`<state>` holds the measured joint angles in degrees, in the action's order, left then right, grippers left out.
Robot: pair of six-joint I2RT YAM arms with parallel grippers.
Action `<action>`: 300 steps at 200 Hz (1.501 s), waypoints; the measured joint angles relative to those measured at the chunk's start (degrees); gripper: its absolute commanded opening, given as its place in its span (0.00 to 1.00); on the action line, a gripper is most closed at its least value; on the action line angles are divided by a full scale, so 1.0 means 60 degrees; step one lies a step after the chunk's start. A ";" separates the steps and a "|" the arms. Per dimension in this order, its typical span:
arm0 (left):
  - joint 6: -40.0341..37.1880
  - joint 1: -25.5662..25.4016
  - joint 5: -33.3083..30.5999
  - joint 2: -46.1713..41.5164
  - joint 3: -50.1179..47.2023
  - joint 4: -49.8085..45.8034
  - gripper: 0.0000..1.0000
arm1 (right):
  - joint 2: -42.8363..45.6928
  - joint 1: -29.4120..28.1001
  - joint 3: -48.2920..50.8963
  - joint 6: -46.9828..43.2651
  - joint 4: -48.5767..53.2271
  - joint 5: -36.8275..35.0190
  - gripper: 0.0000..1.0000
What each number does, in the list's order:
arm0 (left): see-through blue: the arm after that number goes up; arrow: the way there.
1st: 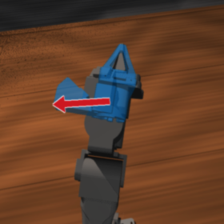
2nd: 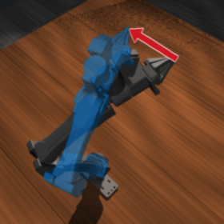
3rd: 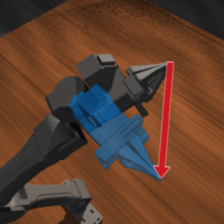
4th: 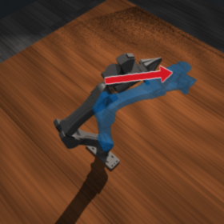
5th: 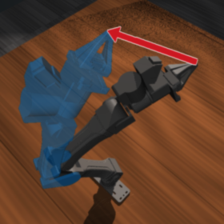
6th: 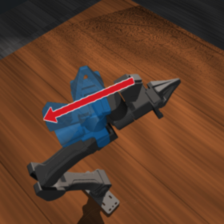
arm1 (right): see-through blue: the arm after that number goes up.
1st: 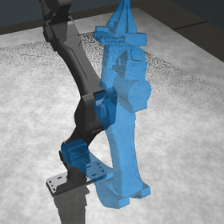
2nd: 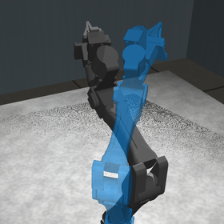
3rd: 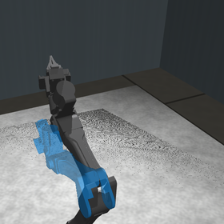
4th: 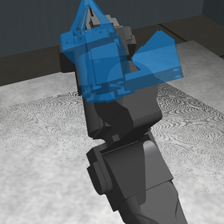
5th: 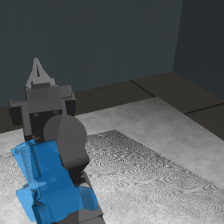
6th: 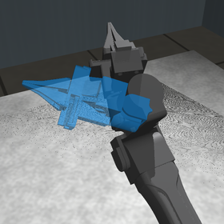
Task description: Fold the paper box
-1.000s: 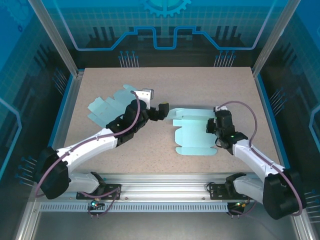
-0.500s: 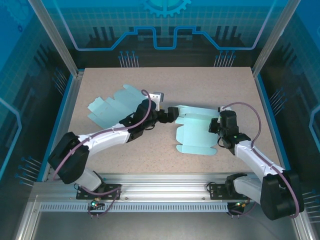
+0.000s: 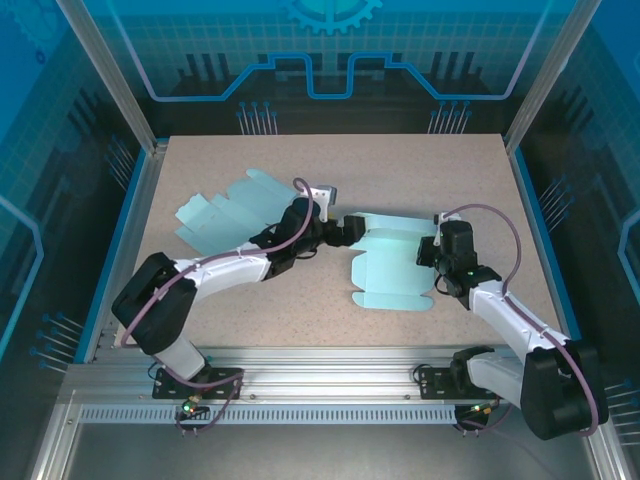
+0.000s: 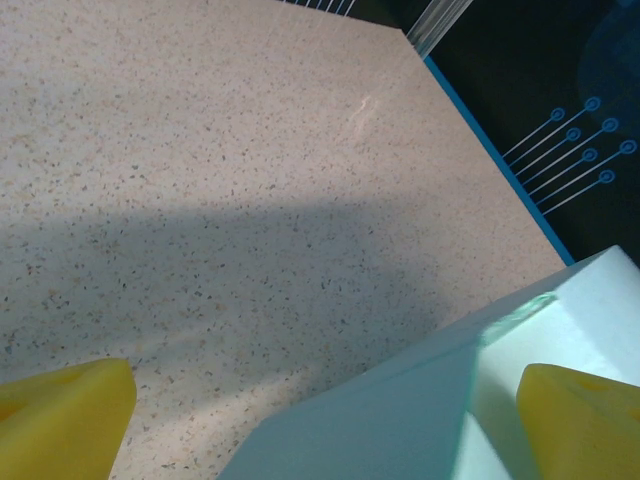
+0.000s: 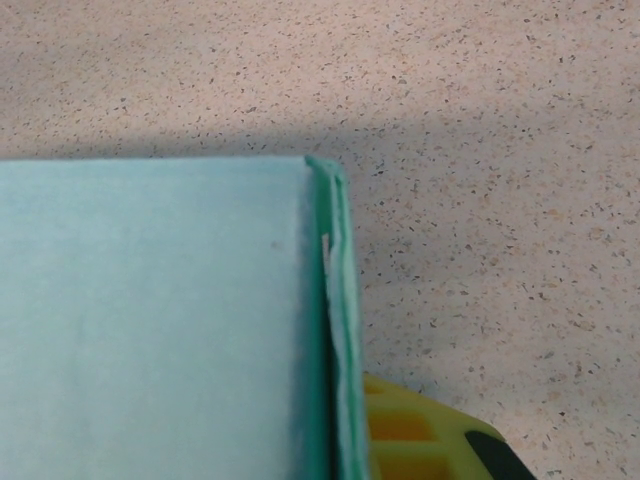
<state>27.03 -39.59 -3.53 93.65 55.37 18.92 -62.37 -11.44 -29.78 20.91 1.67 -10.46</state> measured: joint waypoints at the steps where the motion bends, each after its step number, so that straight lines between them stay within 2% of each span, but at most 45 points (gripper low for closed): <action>1: 0.0000 0.0000 0.0000 0.0007 0.0004 0.0000 0.99 | 0.0000 0.0000 0.0000 0.0000 0.0000 0.0004 0.00; 108: -0.0109 -0.0477 0.0073 0.1253 0.1002 -0.0011 0.99 | 0.0004 0.0080 0.0000 0.0007 0.0011 -0.0055 0.00; 169: -0.0076 -0.0565 0.0015 0.1311 0.0594 0.0929 0.99 | 0.0004 0.0124 0.0000 0.0040 -0.0025 -0.0171 0.00; 196: -0.0058 -0.0623 -0.0255 0.0783 -0.0353 0.1089 0.99 | 0.0004 0.0120 0.0000 0.0040 -0.0025 -0.0171 0.00; 242: 0.0262 -0.0645 -0.0546 -0.0943 -0.1840 0.1035 0.99 | 0.0004 0.0120 0.0000 0.0044 -0.0025 -0.0175 0.00; 270: 0.0943 -0.0645 -0.0455 -0.1337 -0.2645 0.1271 0.87 | 0.0004 0.0120 0.0000 0.0044 -0.0025 -0.0175 0.00; 300: 0.1552 -0.0648 0.0000 -0.0925 -0.2820 0.1752 0.78 | 0.0004 0.0120 0.0000 0.0044 -0.0029 -0.0171 0.00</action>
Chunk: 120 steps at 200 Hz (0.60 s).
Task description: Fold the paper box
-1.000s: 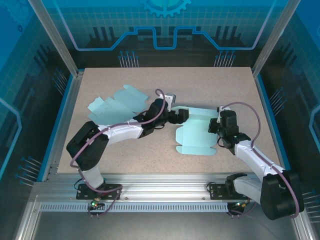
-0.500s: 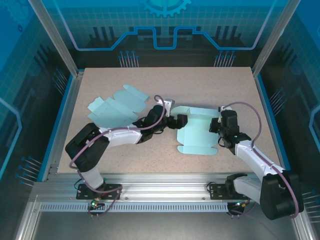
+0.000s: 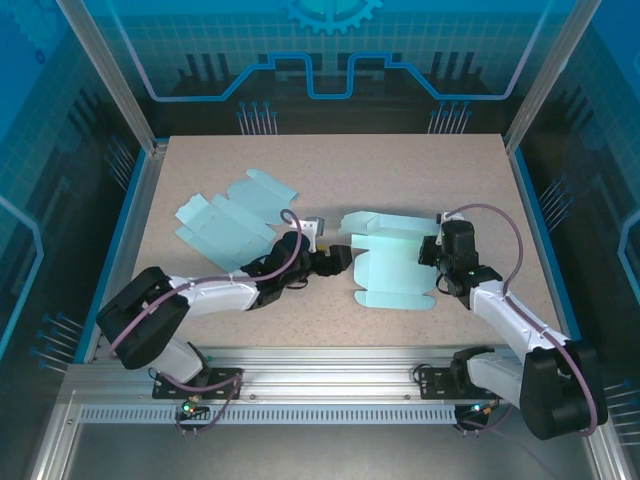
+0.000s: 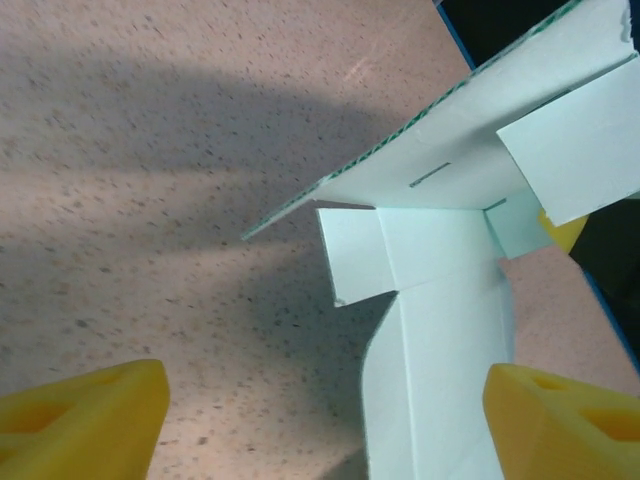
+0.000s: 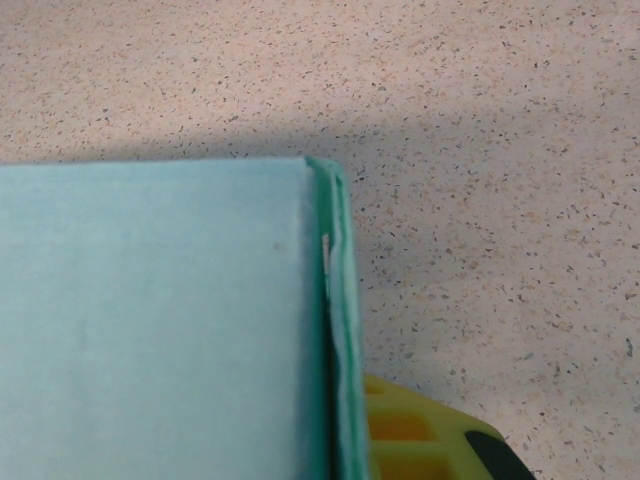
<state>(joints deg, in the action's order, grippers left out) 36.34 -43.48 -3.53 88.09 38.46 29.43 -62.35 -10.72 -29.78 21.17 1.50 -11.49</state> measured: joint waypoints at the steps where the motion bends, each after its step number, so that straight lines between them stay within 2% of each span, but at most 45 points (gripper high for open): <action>1: 0.0018 0.0000 0.0011 0.0018 0.0000 0.0022 0.77 | 0.0000 0.0000 0.0000 0.0000 0.0000 0.0000 0.00; 25: 0.0375 -0.0018 0.0433 0.0718 0.0011 0.0885 0.72 | 0.0000 0.0000 0.0000 0.0000 0.0004 0.0000 0.00; 80: 0.0718 -0.0044 0.0856 0.1989 0.0674 0.1596 0.69 | 0.0000 0.0000 0.0000 0.0000 0.0004 0.0000 0.00; 120: 0.0710 -0.0066 0.1089 0.2317 0.1319 0.1905 0.55 | 0.0000 0.0000 0.0000 0.0000 0.0004 0.0000 0.00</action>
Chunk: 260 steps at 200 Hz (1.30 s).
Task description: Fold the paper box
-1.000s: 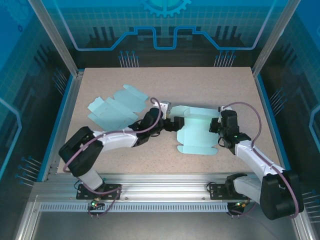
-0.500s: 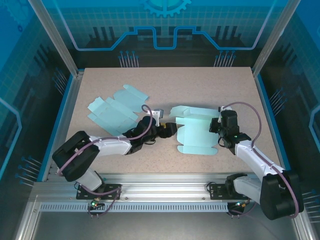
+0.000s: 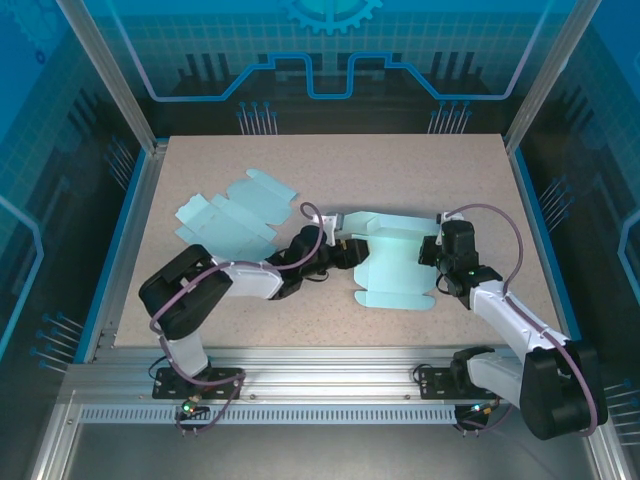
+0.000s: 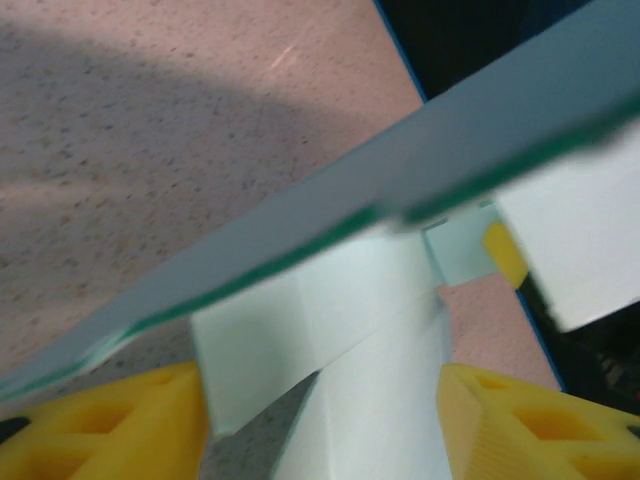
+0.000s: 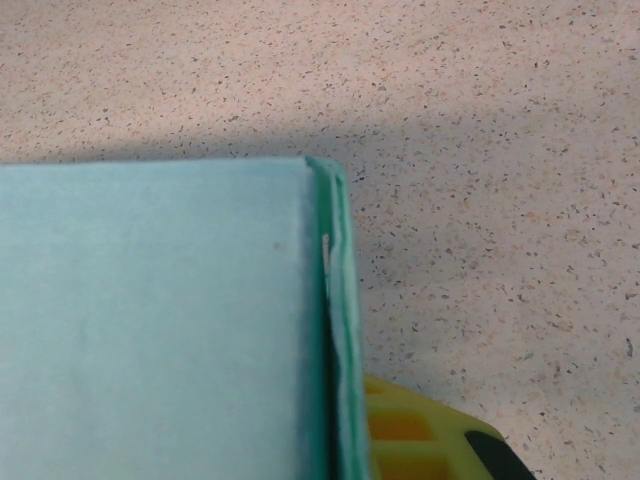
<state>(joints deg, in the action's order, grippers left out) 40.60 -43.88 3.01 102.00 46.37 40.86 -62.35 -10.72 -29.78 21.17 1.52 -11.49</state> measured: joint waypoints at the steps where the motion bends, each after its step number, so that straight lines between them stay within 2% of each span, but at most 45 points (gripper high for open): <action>1: 0.0011 -0.0004 0.0004 0.0004 0.0007 0.0004 0.54 | 0.0000 0.0000 0.0000 0.0000 0.0000 0.0000 0.00; 28: -0.0036 -0.0098 0.0160 0.0058 0.0295 0.0120 0.47 | 0.0000 0.0000 0.0000 0.0000 -0.0004 0.0000 0.00; 103: -0.0138 -0.0324 0.0229 0.0674 0.0940 0.0284 0.44 | 0.0000 0.0000 0.0000 0.0036 0.0044 -0.0055 0.00; 154: -0.0667 -0.0324 0.0226 0.0499 0.0583 0.0357 0.47 | 0.0000 0.0000 0.0000 0.0036 0.0098 -0.0073 0.00; 186: -0.1013 -0.0346 0.0317 -0.0616 -0.0561 0.0273 0.52 | 0.0000 -0.0015 0.0000 0.0040 0.0095 -0.0062 0.00; 221: -0.1406 -0.0361 0.0284 -0.2645 -0.1428 -0.0375 0.53 | -0.0004 -0.0015 0.0000 0.0040 0.0095 -0.0036 0.00; 241: -0.1810 -0.0361 -0.0138 -0.3916 -0.1596 -0.1100 0.53 | -0.0004 -0.0015 0.0000 0.0040 0.0091 0.0000 0.00; 260: -0.2335 -0.0335 -0.0965 -0.4907 -0.1585 -0.1876 0.52 | -0.0033 -0.0015 0.0000 0.0040 0.0091 0.0000 0.00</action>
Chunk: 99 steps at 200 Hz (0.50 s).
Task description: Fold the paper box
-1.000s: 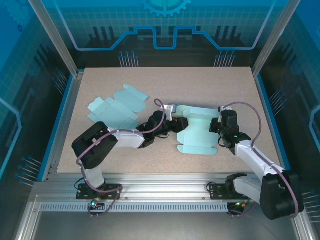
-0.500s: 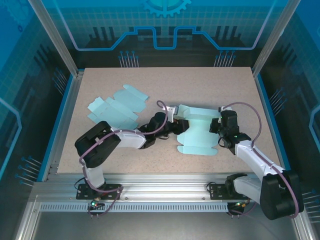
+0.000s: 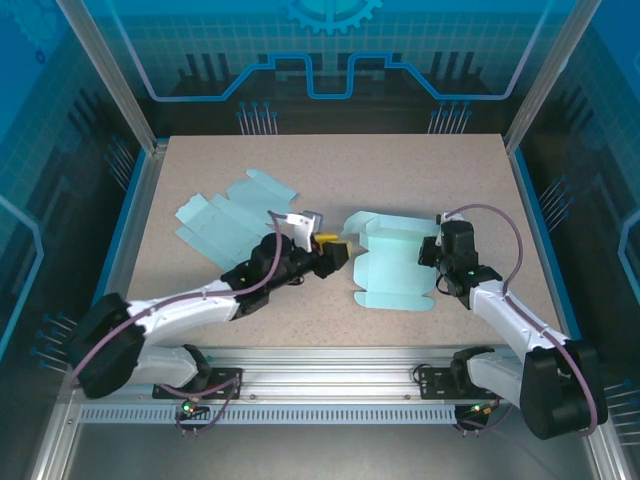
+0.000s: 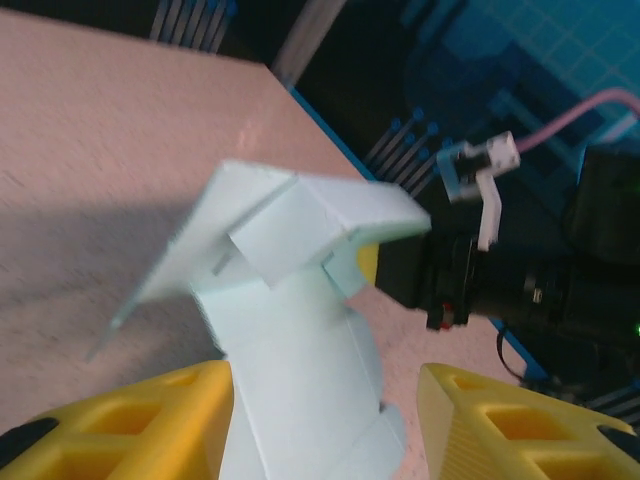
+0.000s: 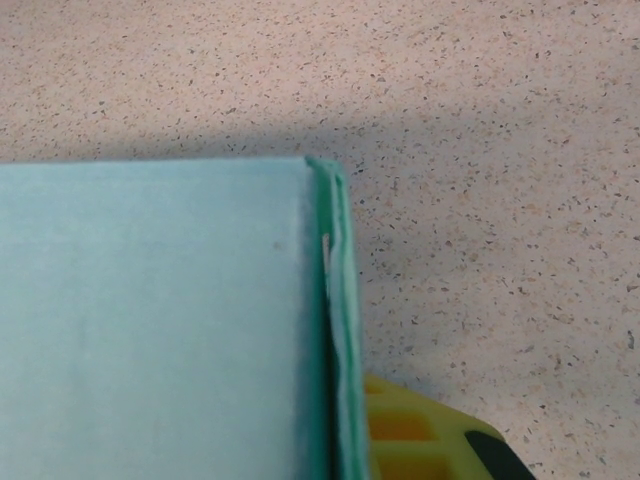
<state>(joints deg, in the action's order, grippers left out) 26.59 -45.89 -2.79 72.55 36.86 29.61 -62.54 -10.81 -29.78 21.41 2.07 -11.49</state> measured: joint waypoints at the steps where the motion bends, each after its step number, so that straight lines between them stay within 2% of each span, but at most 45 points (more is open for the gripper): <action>1: -0.0036 0.0004 -0.0062 -0.0062 0.0000 -0.0058 0.52 | 0.0000 0.0000 0.0000 0.0000 0.0000 0.0000 0.00; 21: -0.0525 0.0335 -0.0820 -0.0441 0.0233 -0.0892 0.52 | -0.0015 0.0000 0.0000 0.0000 -0.0004 0.0000 0.00; 48: -0.1075 0.1297 -0.1326 0.0018 0.0681 -0.1344 0.52 | -0.0015 0.0000 0.0000 0.0000 -0.0004 0.0004 0.00; 69: -0.1428 0.1876 -0.1355 0.1144 0.1286 -0.1381 0.52 | -0.0015 0.0000 0.0000 0.0000 0.0000 0.0004 0.00; 99: -0.1800 0.2014 -0.1271 0.3016 0.2313 -0.1333 0.52 | -0.0015 0.0000 0.0000 -0.0004 -0.0004 0.0004 0.00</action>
<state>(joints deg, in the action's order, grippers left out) 15.79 -33.80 -10.41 90.65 50.74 21.61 -62.63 -10.81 -29.78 21.39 2.04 -11.46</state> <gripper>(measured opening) 0.522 0.107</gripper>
